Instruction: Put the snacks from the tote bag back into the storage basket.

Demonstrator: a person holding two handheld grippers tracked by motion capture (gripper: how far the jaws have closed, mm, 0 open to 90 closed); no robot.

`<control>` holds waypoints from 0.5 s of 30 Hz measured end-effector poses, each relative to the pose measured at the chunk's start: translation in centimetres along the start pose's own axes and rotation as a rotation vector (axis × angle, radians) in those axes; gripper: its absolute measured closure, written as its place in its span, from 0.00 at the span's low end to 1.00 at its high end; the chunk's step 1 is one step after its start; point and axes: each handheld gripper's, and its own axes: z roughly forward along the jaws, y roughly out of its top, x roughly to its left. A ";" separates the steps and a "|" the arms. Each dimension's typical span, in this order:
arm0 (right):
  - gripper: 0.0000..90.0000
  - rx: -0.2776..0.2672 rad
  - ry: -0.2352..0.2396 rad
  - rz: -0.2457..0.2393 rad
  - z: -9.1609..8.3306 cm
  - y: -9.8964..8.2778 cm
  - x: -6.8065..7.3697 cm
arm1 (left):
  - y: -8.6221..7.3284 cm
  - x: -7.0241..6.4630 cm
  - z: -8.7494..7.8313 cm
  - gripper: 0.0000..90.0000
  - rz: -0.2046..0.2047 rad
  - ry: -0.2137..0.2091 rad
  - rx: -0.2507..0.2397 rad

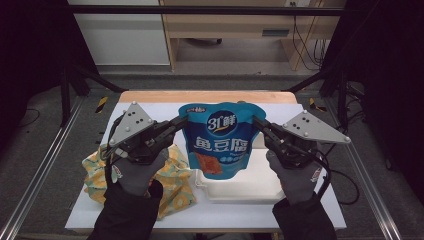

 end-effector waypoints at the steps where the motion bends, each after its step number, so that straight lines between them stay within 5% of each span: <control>1: 1.00 0.002 -0.006 0.003 -0.2 -0.2 -0.1 | -0.1 -0.1 0.1 1.00 -0.001 -0.005 0.001; 15: 1.00 0.026 -0.027 0.019 -0.7 -2.2 -1.1 | -1.6 -0.8 2.0 1.00 0.005 -0.036 0.037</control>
